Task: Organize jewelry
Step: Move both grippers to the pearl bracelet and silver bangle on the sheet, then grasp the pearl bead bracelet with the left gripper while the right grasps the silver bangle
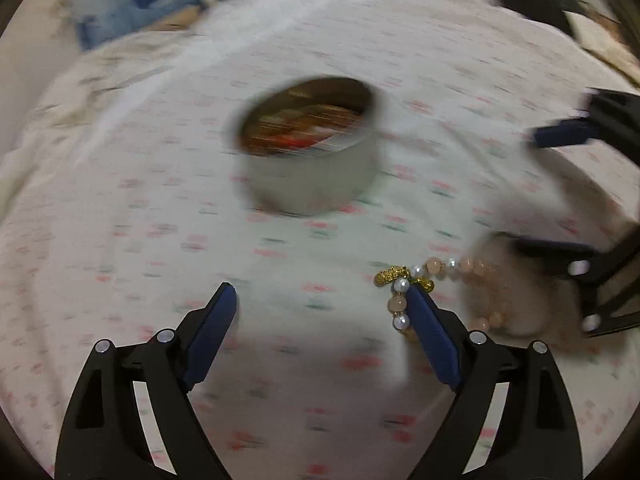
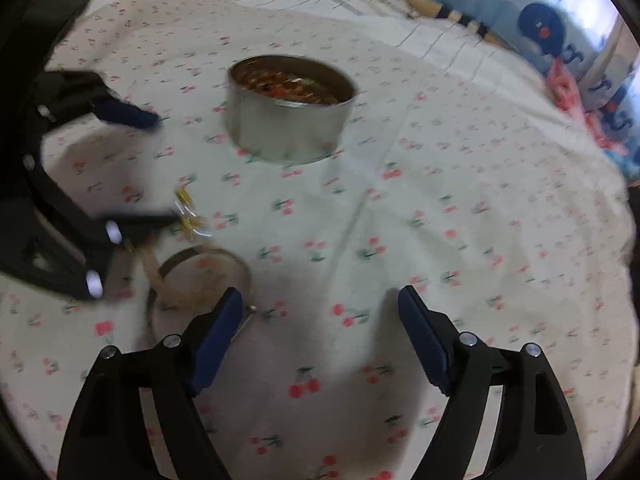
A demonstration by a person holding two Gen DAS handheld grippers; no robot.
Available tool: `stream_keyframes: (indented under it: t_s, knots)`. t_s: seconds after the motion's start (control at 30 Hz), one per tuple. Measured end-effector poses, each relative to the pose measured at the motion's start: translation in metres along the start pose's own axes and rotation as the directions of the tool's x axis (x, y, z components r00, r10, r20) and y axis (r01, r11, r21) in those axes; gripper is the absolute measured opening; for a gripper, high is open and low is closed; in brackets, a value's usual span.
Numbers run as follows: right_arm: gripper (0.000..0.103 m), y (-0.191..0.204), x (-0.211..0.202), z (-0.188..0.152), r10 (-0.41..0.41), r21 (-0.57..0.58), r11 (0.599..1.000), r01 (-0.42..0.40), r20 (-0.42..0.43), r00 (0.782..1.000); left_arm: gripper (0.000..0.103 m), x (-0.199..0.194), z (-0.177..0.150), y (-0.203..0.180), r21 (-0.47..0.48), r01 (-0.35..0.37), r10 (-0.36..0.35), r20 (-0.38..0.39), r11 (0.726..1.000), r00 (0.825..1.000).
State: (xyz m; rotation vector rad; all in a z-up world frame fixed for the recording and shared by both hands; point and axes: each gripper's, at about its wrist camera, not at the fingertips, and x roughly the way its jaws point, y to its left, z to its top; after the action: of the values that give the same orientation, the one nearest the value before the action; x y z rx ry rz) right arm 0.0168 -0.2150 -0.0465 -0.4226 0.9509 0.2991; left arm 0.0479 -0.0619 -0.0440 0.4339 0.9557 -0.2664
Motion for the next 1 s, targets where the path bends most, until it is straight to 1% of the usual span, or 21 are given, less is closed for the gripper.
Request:
stream_keyframes:
  t_s: [0.03, 0.07, 0.1, 0.17, 0.23, 0.3, 0.33, 0.37, 0.43, 0.47, 0.53, 0.57, 0.6, 0.67, 0.77, 0.83, 0.87, 0.9, 0.93, 0.97, 1.0]
  knots:
    - [0.077, -0.003, -0.001, 0.000, -0.014, 0.014, 1.000, 0.014, 0.004, 1.000, 0.083, 0.000, 0.001, 0.011, -0.038, -0.042, 0.042, -0.002, 0.998, 0.999]
    - [0.077, -0.007, -0.001, 0.000, 0.004, 0.035, 0.999, -0.004, 0.009, 1.000, 0.083, 0.001, 0.001, 0.018, -0.063, -0.051, 0.050, -0.007, 0.997, 0.999]
    - [0.077, -0.010, -0.003, 0.000, 0.039, 0.054, 0.998, -0.040, 0.016, 0.999, 0.083, 0.003, 0.001, 0.029, -0.103, -0.038, 0.036, -0.024, 0.994, 0.999]
    - [0.077, -0.010, -0.007, 0.001, 0.123, 0.063, 0.990, -0.125, 0.036, 0.992, 0.083, 0.006, -0.001, 0.037, -0.143, 0.024, -0.031, -0.044, 0.989, 0.999]
    - [0.077, -0.004, -0.007, 0.002, 0.169, 0.047, 0.984, -0.171, 0.031, 0.985, 0.083, 0.007, -0.001, 0.033, -0.133, 0.059, -0.066, -0.052, 0.989, 0.996]
    - [0.075, 0.003, -0.002, 0.001, 0.184, 0.027, 0.983, -0.184, 0.008, 0.983, 0.083, 0.009, -0.003, 0.022, -0.093, 0.064, -0.070, -0.057, 0.994, 0.996]
    - [0.071, 0.007, 0.001, 0.001, 0.191, 0.020, 0.981, -0.191, -0.003, 0.982, 0.083, 0.010, -0.004, 0.017, -0.079, 0.069, -0.074, -0.058, 0.994, 0.996]
    - [0.062, 0.009, 0.003, 0.002, 0.209, 0.022, 0.978, -0.209, -0.011, 0.978, 0.083, 0.010, -0.007, 0.013, -0.073, 0.075, -0.079, -0.057, 0.995, 0.995]
    - [0.054, 0.016, 0.002, 0.003, 0.244, 0.016, 0.970, -0.244, 0.000, 0.970, 0.083, 0.009, -0.008, 0.013, -0.083, 0.089, -0.093, -0.048, 0.993, 0.994]
    - [0.047, 0.020, 0.002, 0.004, 0.267, 0.004, 0.964, -0.267, 0.007, 0.964, 0.082, 0.010, -0.008, 0.014, -0.088, 0.090, -0.094, -0.044, 0.992, 0.995]
    - [0.043, 0.030, -0.004, 0.005, 0.307, -0.034, 0.951, -0.306, 0.027, 0.951, 0.082, 0.012, -0.004, 0.021, -0.098, 0.026, -0.028, -0.029, 0.995, 0.999]
    - [0.043, 0.032, -0.005, 0.006, 0.310, -0.040, 0.950, -0.308, 0.032, 0.950, 0.082, 0.013, -0.003, 0.027, -0.109, -0.005, 0.003, -0.026, 0.994, 1.000]
    - [0.043, 0.030, -0.005, 0.006, 0.297, -0.032, 0.955, -0.296, 0.033, 0.954, 0.082, 0.013, -0.003, 0.034, -0.138, -0.010, 0.005, -0.034, 0.990, 0.999]
    - [0.043, 0.022, -0.002, 0.005, 0.287, 0.002, 0.958, -0.287, 0.020, 0.958, 0.082, 0.015, -0.003, 0.042, -0.171, 0.018, -0.026, -0.046, 0.985, 0.999]
    - [0.043, 0.017, 0.004, 0.003, 0.275, 0.014, 0.961, -0.275, -0.002, 0.962, 0.082, 0.017, -0.003, 0.038, -0.163, 0.065, -0.074, -0.049, 0.984, 0.996]
    - [0.034, 0.024, 0.003, 0.004, 0.273, -0.013, 0.962, -0.273, -0.001, 0.962, 0.073, 0.016, -0.003, 0.029, -0.134, 0.089, -0.095, -0.043, 0.987, 0.995]
    - [0.016, 0.027, 0.002, 0.004, 0.279, -0.018, 0.960, -0.279, 0.003, 0.960, 0.059, 0.015, -0.003, 0.027, -0.122, 0.102, -0.108, -0.042, 0.987, 0.993]
    - [0.008, 0.029, 0.000, 0.006, 0.283, -0.023, 0.959, -0.282, 0.012, 0.959, 0.051, 0.012, -0.002, 0.025, -0.114, 0.135, -0.141, -0.043, 0.984, 0.989]
    - [0.007, 0.031, -0.001, 0.007, 0.281, -0.023, 0.960, -0.280, 0.022, 0.960, 0.030, 0.011, -0.002, 0.025, -0.115, 0.149, -0.154, -0.041, 0.982, 0.987]
    - [0.007, 0.031, -0.002, 0.009, 0.271, -0.018, 0.962, -0.271, 0.040, 0.962, 0.016, 0.008, -0.001, 0.025, -0.115, 0.153, -0.159, -0.040, 0.982, 0.987]
    - [0.006, 0.030, -0.004, 0.010, 0.267, -0.006, 0.964, -0.267, 0.059, 0.962, 0.012, 0.006, -0.001, 0.029, -0.124, 0.159, -0.164, -0.035, 0.980, 0.986]
